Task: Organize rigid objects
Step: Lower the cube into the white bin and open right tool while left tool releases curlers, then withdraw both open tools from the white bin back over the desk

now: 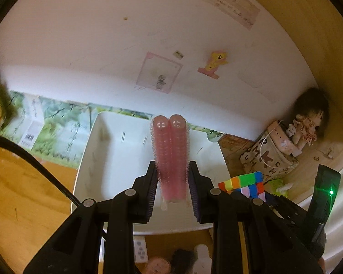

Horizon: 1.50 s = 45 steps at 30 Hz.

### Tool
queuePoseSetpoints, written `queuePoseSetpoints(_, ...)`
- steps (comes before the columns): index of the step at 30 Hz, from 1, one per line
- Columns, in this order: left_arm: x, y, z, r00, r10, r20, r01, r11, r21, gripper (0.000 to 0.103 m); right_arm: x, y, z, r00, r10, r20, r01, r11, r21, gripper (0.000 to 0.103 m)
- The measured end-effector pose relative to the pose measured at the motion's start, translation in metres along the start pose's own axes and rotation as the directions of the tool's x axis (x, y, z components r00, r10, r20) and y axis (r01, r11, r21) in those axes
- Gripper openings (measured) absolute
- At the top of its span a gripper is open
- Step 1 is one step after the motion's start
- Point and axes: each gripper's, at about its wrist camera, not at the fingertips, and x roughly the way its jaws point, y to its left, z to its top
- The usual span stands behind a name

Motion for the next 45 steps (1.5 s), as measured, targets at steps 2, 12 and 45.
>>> queuePoseSetpoints(2,0.005,-0.004,0.0,1.0,0.01,0.014,-0.011,0.999,0.049,0.029,0.007,-0.002,0.001,1.0,-0.002,0.007,0.002,1.0,0.001,0.064)
queuePoseSetpoints(12,0.034,-0.01,-0.008,1.0,0.009,0.002,-0.009,0.991,0.133,0.029,0.032,0.006,0.007,0.998,-0.001,0.059,0.004,0.998,-0.056,0.062)
queuePoseSetpoints(45,-0.055,-0.025,-0.026,0.955,0.235,0.183,-0.25,0.966,0.063,0.08,-0.029,0.004,-0.01,0.992,0.122,0.044,-0.123,0.992,0.018,0.079)
